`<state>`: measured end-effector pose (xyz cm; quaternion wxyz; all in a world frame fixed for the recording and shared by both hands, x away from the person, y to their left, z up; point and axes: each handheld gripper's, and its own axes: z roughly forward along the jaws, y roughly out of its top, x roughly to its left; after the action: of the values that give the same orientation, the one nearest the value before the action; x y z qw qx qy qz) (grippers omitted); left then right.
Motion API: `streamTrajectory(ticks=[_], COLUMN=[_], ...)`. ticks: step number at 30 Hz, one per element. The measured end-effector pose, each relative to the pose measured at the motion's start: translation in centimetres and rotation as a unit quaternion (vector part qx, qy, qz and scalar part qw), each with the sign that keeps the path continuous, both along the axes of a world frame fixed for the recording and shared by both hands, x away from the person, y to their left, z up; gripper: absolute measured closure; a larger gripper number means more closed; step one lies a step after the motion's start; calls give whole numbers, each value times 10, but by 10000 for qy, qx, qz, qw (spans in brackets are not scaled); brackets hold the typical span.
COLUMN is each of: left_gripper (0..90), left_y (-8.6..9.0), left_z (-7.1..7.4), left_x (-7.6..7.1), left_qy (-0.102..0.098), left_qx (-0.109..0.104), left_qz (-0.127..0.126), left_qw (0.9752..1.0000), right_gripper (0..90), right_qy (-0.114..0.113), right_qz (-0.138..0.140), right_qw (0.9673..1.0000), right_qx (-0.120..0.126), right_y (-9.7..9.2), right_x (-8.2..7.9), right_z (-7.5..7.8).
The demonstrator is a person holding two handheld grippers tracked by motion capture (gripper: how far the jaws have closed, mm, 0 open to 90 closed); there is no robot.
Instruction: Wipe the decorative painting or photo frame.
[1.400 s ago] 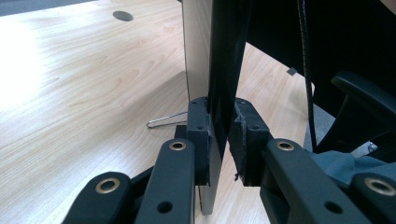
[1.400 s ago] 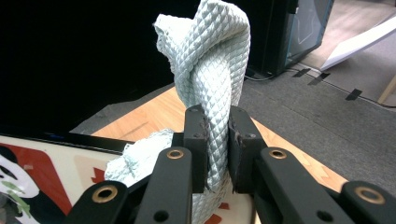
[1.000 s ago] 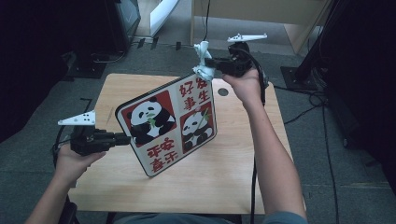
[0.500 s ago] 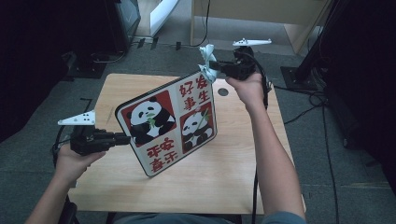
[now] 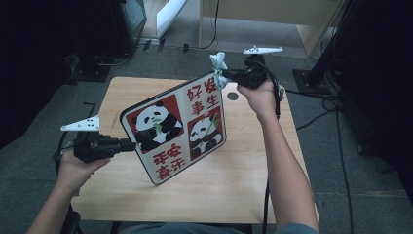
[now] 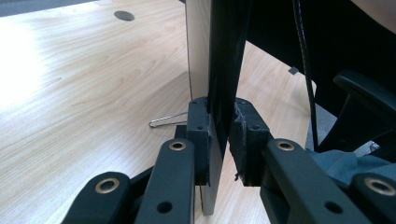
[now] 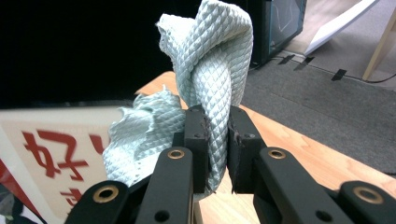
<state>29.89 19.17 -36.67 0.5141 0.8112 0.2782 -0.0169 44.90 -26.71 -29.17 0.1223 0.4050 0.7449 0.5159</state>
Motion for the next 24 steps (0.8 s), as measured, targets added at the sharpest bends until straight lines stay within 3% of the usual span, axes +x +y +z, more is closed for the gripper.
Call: streamTrajectory(ticks=[4,7,10,24], left_gripper=[792,792,792,792], left_y=[0,-1,-1,-2], left_z=[0,0,0,-1], left_x=[0,0,0,0], left_qy=[10,7,9,2], left_qx=[5,14,25,48], left_qz=[-3,-1,-3,7], left_qw=[10000,10000,10000,10000], right_gripper=[810,810,810,810], right_qy=[127,193,81,324], right_qz=[-1,-4,3,-3], right_qw=[9998,9997,10000,9995], right_qx=[-146,-122,-39,-50], right_y=[1,1,-1,-5], right_x=[0,0,-2,-7], right_z=[-5,-6,-11,-31])
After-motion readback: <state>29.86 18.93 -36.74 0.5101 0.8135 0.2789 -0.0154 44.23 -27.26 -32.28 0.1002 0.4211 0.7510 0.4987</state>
